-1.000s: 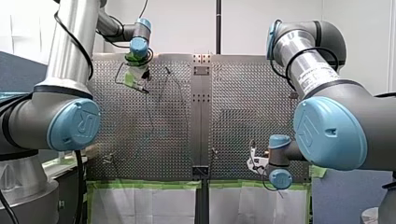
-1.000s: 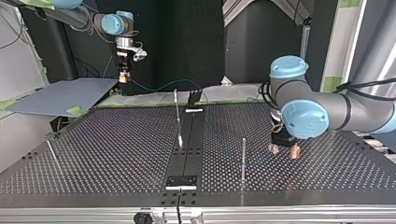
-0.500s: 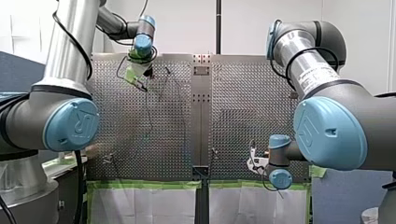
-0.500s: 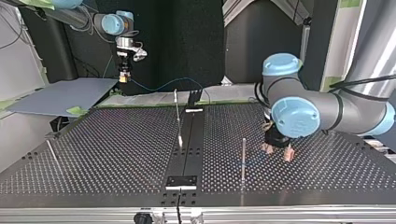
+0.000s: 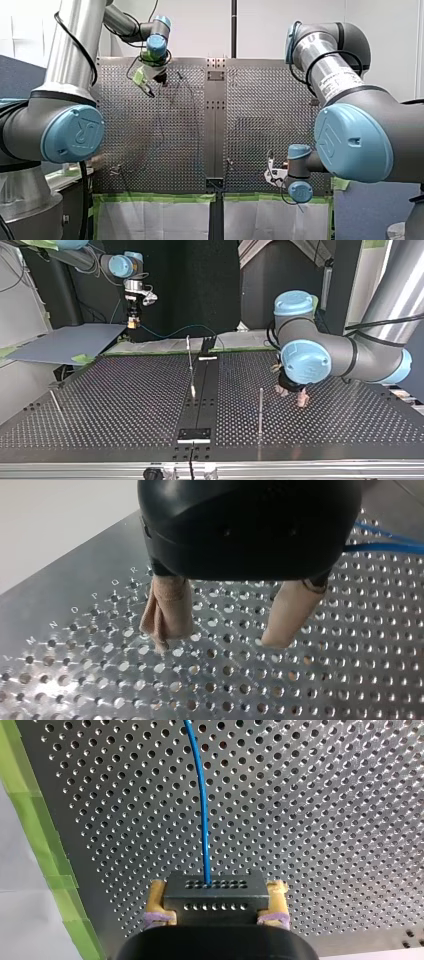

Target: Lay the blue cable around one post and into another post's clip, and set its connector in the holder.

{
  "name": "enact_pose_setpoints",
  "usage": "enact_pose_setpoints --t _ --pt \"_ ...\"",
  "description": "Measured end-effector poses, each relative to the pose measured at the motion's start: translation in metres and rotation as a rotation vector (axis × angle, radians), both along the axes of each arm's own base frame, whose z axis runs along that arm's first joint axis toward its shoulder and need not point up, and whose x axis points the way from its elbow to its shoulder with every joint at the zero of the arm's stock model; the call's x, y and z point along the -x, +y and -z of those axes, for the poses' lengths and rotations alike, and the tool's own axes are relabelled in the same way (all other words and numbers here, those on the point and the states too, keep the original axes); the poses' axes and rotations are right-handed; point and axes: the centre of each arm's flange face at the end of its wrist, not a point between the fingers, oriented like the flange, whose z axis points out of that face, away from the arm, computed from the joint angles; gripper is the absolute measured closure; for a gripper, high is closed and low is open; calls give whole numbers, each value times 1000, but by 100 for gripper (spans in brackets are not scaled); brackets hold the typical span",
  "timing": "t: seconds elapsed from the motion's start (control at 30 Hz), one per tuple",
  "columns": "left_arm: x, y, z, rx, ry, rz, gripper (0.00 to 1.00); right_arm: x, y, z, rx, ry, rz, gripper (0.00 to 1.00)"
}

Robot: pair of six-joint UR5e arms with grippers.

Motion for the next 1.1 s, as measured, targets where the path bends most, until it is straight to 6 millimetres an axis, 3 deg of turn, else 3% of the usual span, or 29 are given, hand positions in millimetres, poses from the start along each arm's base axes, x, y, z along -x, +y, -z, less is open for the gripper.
enact_pose_setpoints --t 0.23,0.67,1.1 --pt "4 0 -1 -84 16 -14 0 -1 0 0 1 0 -1 100" --pt "9 -21 0 -180 37 144 0 -1 1 0 -1 2 -2 100" --pt "13 -16 -11 -234 23 148 0 -1 1 1 -1 2 -2 100"
